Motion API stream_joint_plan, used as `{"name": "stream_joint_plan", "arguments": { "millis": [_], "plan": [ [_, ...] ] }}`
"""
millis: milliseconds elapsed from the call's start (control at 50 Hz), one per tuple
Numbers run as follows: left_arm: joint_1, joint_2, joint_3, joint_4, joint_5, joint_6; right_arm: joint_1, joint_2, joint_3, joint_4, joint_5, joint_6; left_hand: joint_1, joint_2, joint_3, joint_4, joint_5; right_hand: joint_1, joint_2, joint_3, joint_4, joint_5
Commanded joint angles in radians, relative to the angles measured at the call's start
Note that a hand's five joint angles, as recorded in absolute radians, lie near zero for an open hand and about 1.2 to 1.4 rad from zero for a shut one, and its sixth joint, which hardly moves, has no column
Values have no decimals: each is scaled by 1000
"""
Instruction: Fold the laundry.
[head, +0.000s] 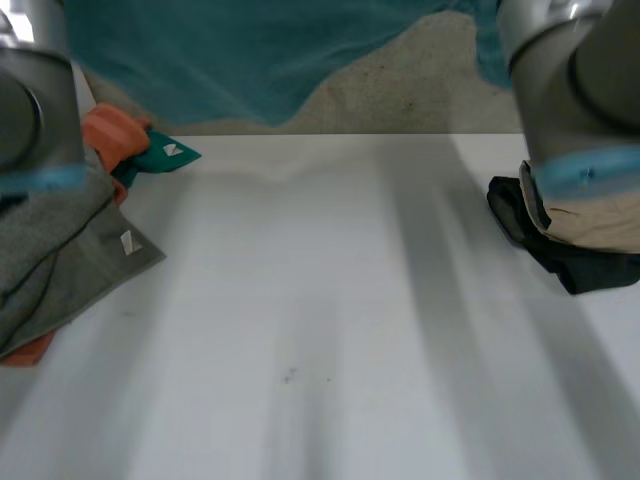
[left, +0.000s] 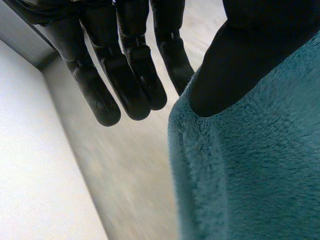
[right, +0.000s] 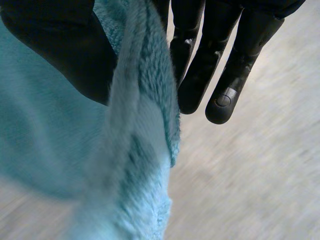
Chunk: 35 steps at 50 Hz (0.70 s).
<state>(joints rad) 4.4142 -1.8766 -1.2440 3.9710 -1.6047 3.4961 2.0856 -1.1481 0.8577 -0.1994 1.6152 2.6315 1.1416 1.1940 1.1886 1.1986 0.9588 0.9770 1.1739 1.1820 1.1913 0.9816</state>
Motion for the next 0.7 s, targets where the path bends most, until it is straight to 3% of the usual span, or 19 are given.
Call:
{"name": "stream_joint_plan", "arguments": {
  "millis": [20, 160, 320, 440, 520, 700],
  "plan": [
    [-24, -12, -337, -47, 67, 7, -1, 14, 263, 66, -15, -4, 255, 202, 208, 198, 263, 419, 222, 214, 205, 240],
    [-76, -122, -526, -65, 106, 89, -4, 151, 397, 84, -14, -7, 255, 202, 208, 198, 263, 419, 222, 214, 205, 240],
    [-116, -158, -584, -193, 103, 245, -12, 168, 512, 123, -20, 8, 255, 202, 208, 198, 263, 394, 197, 189, 180, 215],
    [-116, -118, -592, -277, 98, 247, -74, 145, 615, 104, -29, 68, 197, 144, 150, 140, 205, -351, -547, -556, -565, -530],
    [-110, -102, -594, -283, 97, 233, -127, 94, 647, 112, -32, 175, 132, 80, 85, 75, 140, -606, -803, -811, -821, -786],
    [-73, -104, -592, -282, 98, 215, -236, 57, 702, 115, -64, 280, 126, 73, 79, 69, 134, -619, -816, -824, -833, -798]
  ]
}}
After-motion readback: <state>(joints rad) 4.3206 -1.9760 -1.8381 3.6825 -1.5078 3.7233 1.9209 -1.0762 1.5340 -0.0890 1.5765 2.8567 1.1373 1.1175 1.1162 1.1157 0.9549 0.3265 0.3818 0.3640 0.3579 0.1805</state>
